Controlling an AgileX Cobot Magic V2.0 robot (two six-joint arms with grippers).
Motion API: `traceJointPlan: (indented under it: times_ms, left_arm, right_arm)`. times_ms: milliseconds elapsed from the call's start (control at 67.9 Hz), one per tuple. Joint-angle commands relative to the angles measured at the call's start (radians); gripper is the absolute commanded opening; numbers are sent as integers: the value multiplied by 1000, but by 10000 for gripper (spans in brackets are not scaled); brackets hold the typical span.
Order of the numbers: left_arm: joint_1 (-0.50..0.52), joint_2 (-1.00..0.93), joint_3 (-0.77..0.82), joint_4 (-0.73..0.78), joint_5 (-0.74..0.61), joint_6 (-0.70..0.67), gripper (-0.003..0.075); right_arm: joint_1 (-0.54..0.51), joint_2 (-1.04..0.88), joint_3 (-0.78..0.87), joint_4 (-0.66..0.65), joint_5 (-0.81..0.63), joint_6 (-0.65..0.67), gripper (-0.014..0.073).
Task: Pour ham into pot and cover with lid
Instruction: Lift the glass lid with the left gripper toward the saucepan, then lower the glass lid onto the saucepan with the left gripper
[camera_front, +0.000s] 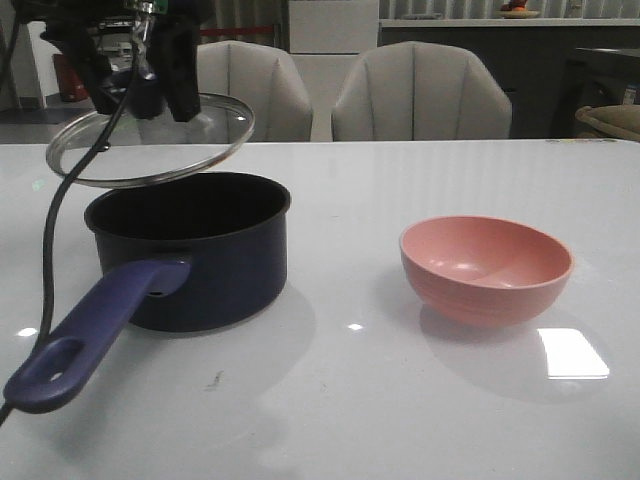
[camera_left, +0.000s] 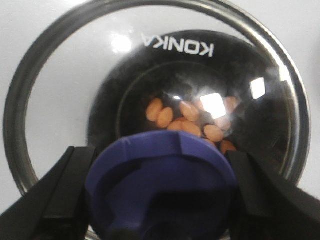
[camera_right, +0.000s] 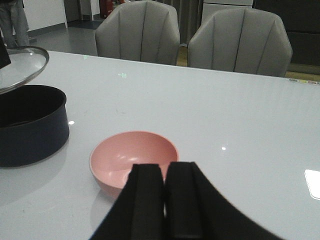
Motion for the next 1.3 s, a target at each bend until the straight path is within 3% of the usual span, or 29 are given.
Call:
traceJointPlan:
  times_ms: [0, 486, 678, 1282]
  left_arm:
    - [-20, -21, -73, -3, 18, 1, 239]
    - [-41, 41, -89, -86, 44, 1, 239]
    - [-64, 41, -89, -4, 44, 1, 239]
    - [-70, 12, -53, 4, 44, 1, 239]
  right_arm:
    - [2, 12, -29, 0, -85, -4, 161]
    - [2, 12, -29, 0, -85, -4, 161]
    - [2, 12, -29, 0, -85, -4, 161]
    - [2, 12, -29, 0, -85, -4, 161]
